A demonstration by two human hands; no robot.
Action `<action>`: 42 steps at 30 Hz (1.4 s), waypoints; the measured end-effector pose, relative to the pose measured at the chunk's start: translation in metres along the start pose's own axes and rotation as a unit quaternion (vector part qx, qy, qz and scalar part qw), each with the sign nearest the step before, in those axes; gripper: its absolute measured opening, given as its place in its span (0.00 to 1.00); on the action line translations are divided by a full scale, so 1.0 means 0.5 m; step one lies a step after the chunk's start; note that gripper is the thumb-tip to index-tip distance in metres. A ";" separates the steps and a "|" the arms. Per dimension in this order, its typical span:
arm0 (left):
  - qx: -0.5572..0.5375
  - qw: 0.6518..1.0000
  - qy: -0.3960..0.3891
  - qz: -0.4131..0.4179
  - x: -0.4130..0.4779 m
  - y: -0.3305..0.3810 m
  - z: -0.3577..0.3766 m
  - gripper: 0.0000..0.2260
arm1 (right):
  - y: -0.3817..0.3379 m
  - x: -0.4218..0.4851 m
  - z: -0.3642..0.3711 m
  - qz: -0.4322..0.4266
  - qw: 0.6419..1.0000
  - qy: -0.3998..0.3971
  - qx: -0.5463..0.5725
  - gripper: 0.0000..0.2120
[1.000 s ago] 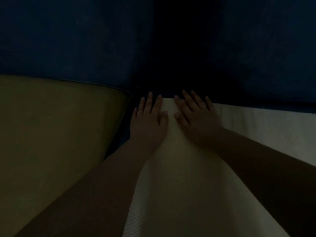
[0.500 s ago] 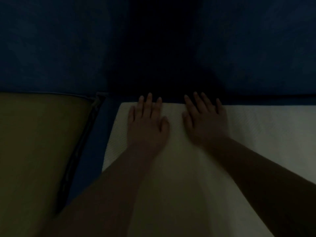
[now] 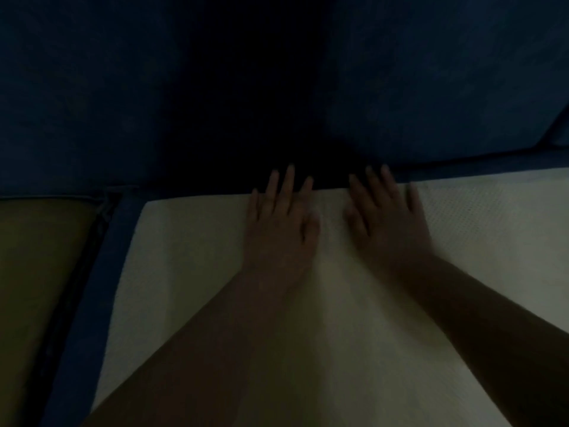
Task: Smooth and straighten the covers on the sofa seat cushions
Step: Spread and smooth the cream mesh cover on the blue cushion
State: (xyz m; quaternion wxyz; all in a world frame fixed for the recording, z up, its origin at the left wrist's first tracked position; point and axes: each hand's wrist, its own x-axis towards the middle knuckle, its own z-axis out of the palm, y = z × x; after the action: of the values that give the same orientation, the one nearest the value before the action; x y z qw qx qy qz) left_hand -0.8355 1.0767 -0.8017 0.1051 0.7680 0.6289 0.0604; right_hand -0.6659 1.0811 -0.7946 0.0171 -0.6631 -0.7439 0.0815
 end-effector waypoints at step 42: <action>0.026 0.987 -0.093 0.129 0.093 0.527 0.145 0.25 | 0.486 -0.152 -0.050 0.170 0.985 -0.014 0.026 0.28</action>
State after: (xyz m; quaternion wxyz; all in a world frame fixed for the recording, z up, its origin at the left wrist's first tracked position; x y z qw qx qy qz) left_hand -0.5584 1.0668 -0.8115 0.1344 0.8474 0.5134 -0.0153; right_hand -0.4142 1.0346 -0.7987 0.0095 -0.7779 -0.6182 0.1121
